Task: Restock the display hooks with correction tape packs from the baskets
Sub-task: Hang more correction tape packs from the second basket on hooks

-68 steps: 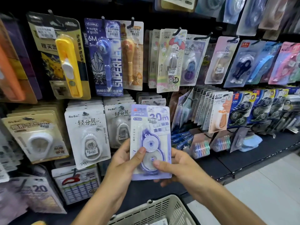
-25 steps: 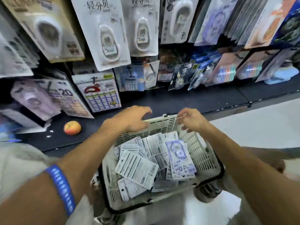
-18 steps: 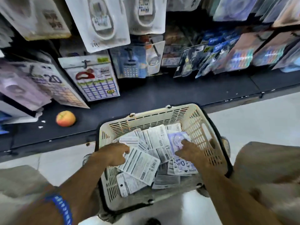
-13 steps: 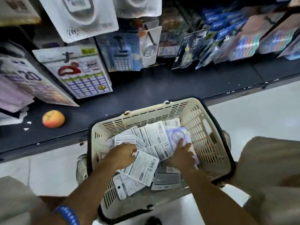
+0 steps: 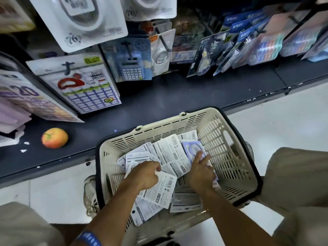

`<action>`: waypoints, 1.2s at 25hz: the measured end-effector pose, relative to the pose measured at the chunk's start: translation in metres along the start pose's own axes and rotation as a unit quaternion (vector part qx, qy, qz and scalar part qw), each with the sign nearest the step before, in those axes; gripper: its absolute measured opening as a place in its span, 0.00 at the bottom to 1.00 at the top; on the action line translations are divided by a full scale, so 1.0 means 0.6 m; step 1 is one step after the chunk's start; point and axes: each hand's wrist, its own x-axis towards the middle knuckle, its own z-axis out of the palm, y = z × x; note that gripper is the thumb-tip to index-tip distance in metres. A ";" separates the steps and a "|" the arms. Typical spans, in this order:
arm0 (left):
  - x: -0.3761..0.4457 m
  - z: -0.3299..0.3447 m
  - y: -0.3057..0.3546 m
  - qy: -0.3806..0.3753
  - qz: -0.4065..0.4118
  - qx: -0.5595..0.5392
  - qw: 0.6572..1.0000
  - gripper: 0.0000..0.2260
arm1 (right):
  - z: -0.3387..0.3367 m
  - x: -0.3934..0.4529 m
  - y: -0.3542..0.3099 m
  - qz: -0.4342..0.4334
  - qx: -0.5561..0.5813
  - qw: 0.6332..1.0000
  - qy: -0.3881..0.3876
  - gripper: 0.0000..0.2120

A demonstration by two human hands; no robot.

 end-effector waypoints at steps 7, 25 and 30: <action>-0.027 -0.016 0.029 0.029 0.028 -0.014 0.999 0.17 | -0.125 0.041 0.116 0.027 0.394 0.915 -0.080 0.10; -0.175 -0.228 0.196 -0.054 0.245 -0.729 0.637 0.24 | -0.552 -0.145 0.165 -0.406 -0.031 0.792 0.454 0.40; -0.196 -0.254 0.238 0.173 0.237 -0.742 0.603 0.14 | -0.592 -0.162 0.207 -0.213 0.656 0.723 -0.045 0.23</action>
